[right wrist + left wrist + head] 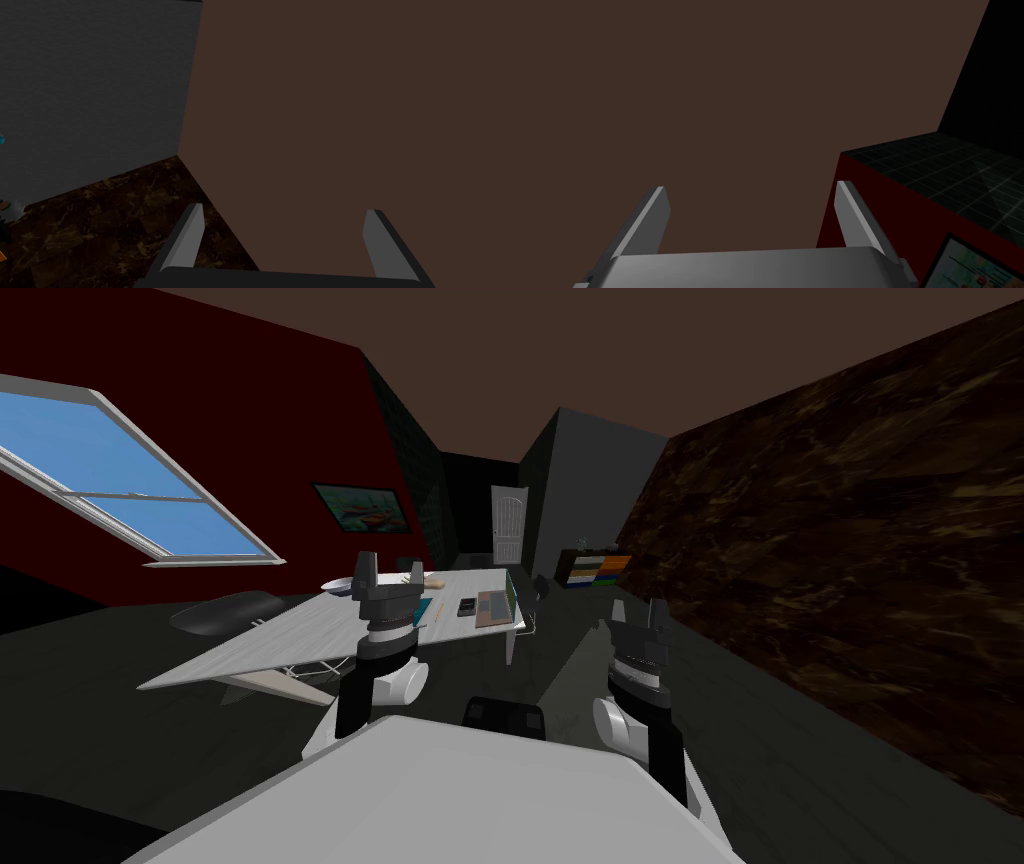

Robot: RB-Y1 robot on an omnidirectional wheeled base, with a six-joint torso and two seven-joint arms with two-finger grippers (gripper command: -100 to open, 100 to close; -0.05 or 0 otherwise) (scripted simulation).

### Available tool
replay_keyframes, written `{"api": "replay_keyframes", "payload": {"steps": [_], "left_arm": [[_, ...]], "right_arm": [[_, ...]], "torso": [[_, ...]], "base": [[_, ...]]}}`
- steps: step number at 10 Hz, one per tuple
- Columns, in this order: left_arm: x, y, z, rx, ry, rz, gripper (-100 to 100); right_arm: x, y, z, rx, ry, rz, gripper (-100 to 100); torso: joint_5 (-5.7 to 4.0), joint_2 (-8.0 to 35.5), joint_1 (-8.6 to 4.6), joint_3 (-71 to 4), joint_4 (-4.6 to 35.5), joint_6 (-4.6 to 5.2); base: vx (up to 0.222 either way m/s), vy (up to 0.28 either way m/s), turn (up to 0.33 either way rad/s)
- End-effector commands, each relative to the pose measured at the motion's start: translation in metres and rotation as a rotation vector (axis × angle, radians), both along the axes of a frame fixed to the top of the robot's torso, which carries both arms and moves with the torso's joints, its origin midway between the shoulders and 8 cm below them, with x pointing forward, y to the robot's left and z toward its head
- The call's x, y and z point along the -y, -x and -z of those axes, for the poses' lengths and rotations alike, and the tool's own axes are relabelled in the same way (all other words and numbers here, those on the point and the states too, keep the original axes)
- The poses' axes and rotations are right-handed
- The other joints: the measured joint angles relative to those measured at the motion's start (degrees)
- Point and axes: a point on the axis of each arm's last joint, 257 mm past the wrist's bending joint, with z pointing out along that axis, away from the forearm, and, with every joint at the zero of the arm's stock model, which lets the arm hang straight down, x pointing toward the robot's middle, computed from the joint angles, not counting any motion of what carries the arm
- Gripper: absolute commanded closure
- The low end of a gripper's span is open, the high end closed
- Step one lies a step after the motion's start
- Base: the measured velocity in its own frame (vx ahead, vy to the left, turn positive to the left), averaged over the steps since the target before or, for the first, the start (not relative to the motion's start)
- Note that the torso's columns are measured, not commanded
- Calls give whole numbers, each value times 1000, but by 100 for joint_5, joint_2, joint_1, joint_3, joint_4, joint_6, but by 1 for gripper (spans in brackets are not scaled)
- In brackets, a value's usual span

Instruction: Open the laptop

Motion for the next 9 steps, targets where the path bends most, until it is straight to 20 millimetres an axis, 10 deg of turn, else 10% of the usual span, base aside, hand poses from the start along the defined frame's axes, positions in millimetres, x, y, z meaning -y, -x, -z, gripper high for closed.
{"api": "replay_keyframes", "payload": {"steps": [1,9], "left_arm": [[0,0,0,0,0,0,0],[0,0,0,0,0,0,0]], "right_arm": [[0,0,0,0,0,0,0],[0,0,0,0,0,0,0]], "torso": [[0,232,0,-467,235,0],[0,3539,0,-7073,3537,0]], "base": [[0,0,0],[0,0,0]]}}
